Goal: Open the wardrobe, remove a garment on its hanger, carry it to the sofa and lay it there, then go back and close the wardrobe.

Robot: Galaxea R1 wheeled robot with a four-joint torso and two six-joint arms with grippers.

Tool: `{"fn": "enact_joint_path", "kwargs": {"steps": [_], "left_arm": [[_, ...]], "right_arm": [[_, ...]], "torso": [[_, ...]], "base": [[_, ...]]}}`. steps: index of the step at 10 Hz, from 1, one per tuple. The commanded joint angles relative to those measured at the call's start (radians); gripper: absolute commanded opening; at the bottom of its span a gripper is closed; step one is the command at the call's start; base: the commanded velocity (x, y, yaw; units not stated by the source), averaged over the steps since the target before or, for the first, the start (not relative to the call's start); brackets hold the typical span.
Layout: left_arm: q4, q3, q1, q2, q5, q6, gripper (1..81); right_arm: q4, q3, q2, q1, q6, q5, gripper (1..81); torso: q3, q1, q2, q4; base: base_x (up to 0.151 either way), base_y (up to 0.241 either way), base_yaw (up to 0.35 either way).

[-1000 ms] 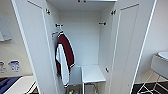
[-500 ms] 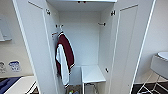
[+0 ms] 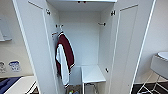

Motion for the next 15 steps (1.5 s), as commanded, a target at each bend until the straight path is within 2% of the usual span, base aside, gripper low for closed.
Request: {"fn": "enact_joint_path", "kwargs": {"steps": [1, 2, 3, 4, 5, 11, 13, 15], "left_arm": [[-0.43, 0.008, -0.067, -0.025, 0.046, 0.48, 81.1], [-0.62, 0.007, -0.075, -0.035, 0.044, 0.682, 81.1], [-0.753, 0.012, -0.078, -0.049, 0.031, 0.812, 81.1], [-0.836, 0.012, -0.097, -0.054, 0.019, 0.821, 81.1], [-0.887, 0.009, -0.113, -0.054, 0.084, 0.821, 81.1], [-0.904, -0.056, -0.144, -0.075, 0.081, 0.831, 81.1], [-0.901, -0.007, -0.142, -0.143, -0.046, 0.834, 81.1], [-0.896, 0.146, -0.142, -0.277, -0.136, 0.834, 81.1]], "right_arm": [[0.003, 0.007, 0.004, 0.061, -0.005, -0.05, 81.1], [0.004, 0.01, 0.002, 0.063, -0.005, -0.048, 81.1], [0.003, 0.014, 0.001, 0.063, -0.005, -0.048, 81.1], [0.001, 0.022, -0.005, 0.063, -0.005, -0.048, 81.1], [0.001, 0.042, -0.019, 0.063, -0.007, -0.05, 81.1], [0.013, 0.292, -0.228, 0.086, 0.007, -0.048, 81.1], [0.014, 0.335, -0.3, 0.103, 0.009, -0.036, 81.1], [0.018, 0.378, -0.387, 0.138, 0.016, -0.023, 81.1]], "torso": [[0.0, 0.001, 0.0, 0.0], [0.0, 0.001, 0.0, 0.0], [0.0, 0.001, 0.0, 0.0], [0.0, 0.001, 0.0, 0.0], [0.0, 0.001, 0.0, 0.0], [0.0, 0.001, 0.0, 0.0], [0.0, 0.001, 0.0, 0.0], [0.0, 0.001, 0.0, 0.0]], "base": [[0.0, 0.0, 0.0], [0.0, 0.0, 0.0], [0.0, 0.0, 0.0], [0.0, 0.0, 0.0], [0.0, 0.0, 0.0], [0.0, 0.0, 0.0], [0.0, 0.0, 0.0], [0.0, 0.0, 0.0]]}}
